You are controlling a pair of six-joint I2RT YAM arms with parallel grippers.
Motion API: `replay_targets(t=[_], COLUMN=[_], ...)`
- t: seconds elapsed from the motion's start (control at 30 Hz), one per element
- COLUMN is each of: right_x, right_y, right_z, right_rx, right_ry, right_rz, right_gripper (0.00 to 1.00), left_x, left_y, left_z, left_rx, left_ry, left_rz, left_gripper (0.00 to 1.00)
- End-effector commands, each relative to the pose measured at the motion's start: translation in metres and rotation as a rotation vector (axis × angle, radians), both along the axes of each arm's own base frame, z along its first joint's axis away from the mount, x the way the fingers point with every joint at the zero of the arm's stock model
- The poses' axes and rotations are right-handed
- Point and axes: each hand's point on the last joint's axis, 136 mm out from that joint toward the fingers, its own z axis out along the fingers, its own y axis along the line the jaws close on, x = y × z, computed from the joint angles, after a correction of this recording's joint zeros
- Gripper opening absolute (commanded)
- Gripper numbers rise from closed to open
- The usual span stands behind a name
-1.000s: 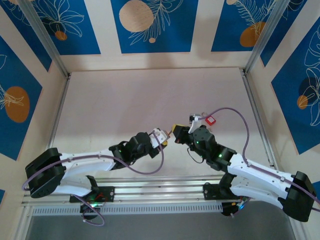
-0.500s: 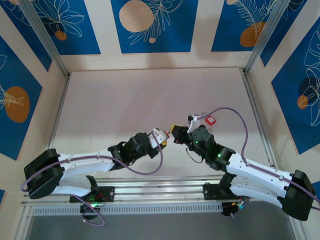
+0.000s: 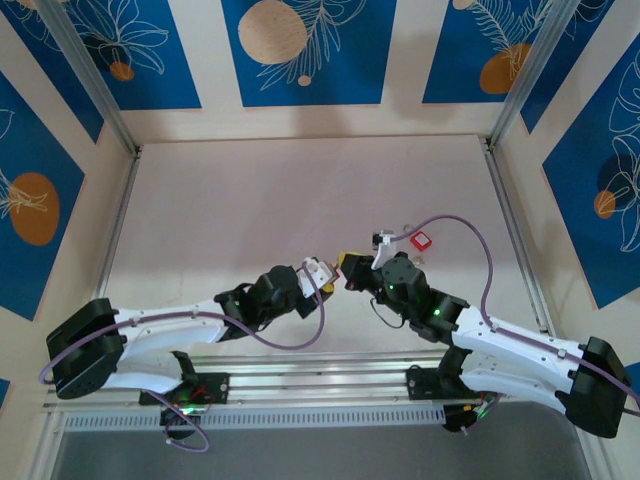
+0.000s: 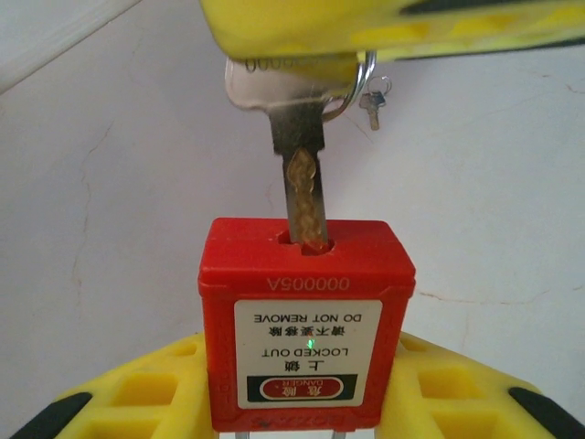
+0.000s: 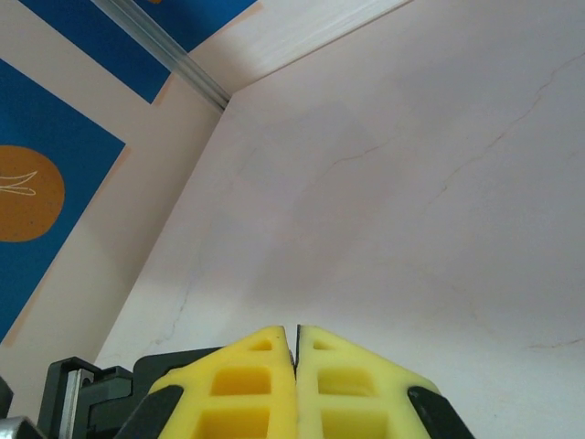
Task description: Unlock with the key
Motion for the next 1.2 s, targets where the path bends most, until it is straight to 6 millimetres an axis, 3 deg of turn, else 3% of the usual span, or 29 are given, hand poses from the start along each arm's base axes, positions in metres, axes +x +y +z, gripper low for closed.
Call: replay_targets(t=[0.0, 0.4, 0.73, 1.17], right_x=[-0.001, -0.007, -0.012, -0.027], right_y=[0.003, 0.014, 0.023, 0.036], right_z=[0.008, -0.007, -0.019, -0.037], right_rx=[0.0, -0.112, -0.109, -0.139], right_ry=[-0.026, -0.052, -0.049, -0.013], right_rz=[0.009, 0.043, 0.093, 0.213], right_gripper=[0.0, 0.0, 0.0, 0.0], left_x=[0.001, 0.009, 0.013, 0.021], left_y=[-0.009, -0.017, -0.02, -0.017], left_z=[0.038, 0.06, 0.077, 0.089], left_rx=[-0.105, -0.173, -0.272, -0.299], left_ry=[-0.033, 0.002, 0.032, 0.044], left_rz=[-0.011, 0.011, 0.006, -0.018], left_gripper=[0.23, 0.21, 0.21, 0.21])
